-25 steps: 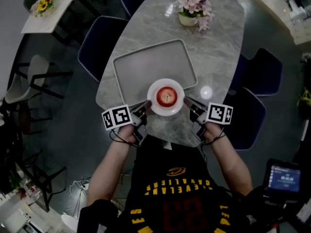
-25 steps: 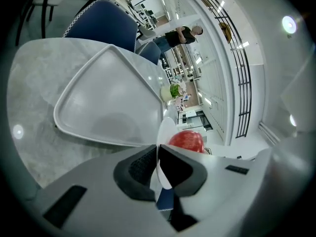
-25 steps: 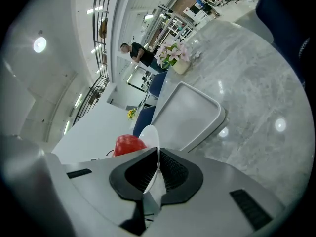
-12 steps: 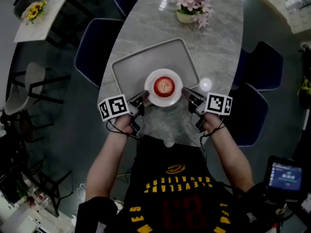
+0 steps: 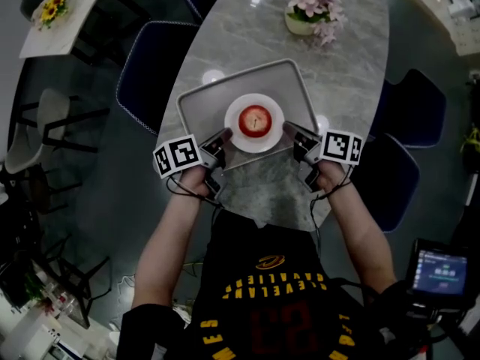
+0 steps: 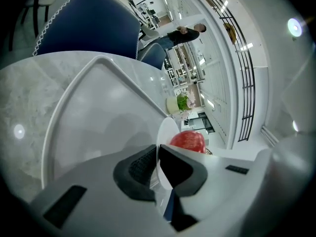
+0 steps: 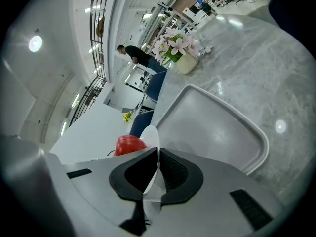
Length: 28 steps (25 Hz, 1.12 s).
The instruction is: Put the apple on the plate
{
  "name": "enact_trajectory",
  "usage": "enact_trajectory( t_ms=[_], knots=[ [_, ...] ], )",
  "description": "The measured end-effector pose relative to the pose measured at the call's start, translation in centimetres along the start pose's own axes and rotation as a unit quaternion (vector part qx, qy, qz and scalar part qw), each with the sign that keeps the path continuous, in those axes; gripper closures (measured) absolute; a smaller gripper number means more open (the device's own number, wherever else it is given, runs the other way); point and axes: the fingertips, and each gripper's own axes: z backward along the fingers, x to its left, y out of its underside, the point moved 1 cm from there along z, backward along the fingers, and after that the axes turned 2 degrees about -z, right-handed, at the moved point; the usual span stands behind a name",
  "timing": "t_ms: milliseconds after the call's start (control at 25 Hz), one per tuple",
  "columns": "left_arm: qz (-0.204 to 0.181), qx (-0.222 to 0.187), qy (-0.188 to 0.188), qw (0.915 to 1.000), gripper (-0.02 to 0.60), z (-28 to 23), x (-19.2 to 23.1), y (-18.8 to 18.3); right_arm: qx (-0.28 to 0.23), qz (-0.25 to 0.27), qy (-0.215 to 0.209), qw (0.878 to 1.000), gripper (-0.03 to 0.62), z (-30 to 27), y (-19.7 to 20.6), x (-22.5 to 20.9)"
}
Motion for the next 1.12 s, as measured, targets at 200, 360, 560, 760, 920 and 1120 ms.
enact_trajectory(
  t_ms=[200, 360, 560, 760, 920, 1120],
  knots=[
    [0.011, -0.010, -0.002, 0.9999, 0.558, -1.9, 1.5, -1.2, 0.012, 0.001, 0.007, 1.000, 0.569, -2.0, -1.4, -1.8],
    [0.015, -0.011, -0.006, 0.9998, 0.558, -2.7, 2.4, -2.1, 0.021, 0.001, 0.019, 1.000, 0.568, -3.3, -2.1, -2.5],
    [0.009, -0.009, -0.018, 0.9997, 0.558, -2.8, 3.0, -2.2, 0.033, 0.024, 0.023, 0.999, 0.569, -4.1, -2.2, -2.8],
    [0.014, -0.004, -0.025, 0.9996, 0.558, -3.0, 3.8, -2.0, 0.039, 0.021, 0.031, 0.999, 0.569, -4.4, -1.8, -3.2],
    [0.011, 0.000, -0.029, 0.9995, 0.558, -3.1, 4.1, -1.8, 0.043, 0.024, 0.038, 0.998, 0.569, -4.6, -1.8, -3.4],
    [0.002, 0.009, -0.034, 0.9994, 0.558, -3.2, 4.3, -1.5, 0.046, 0.029, 0.044, 0.998, 0.568, -4.6, -1.6, -3.6]
  ],
)
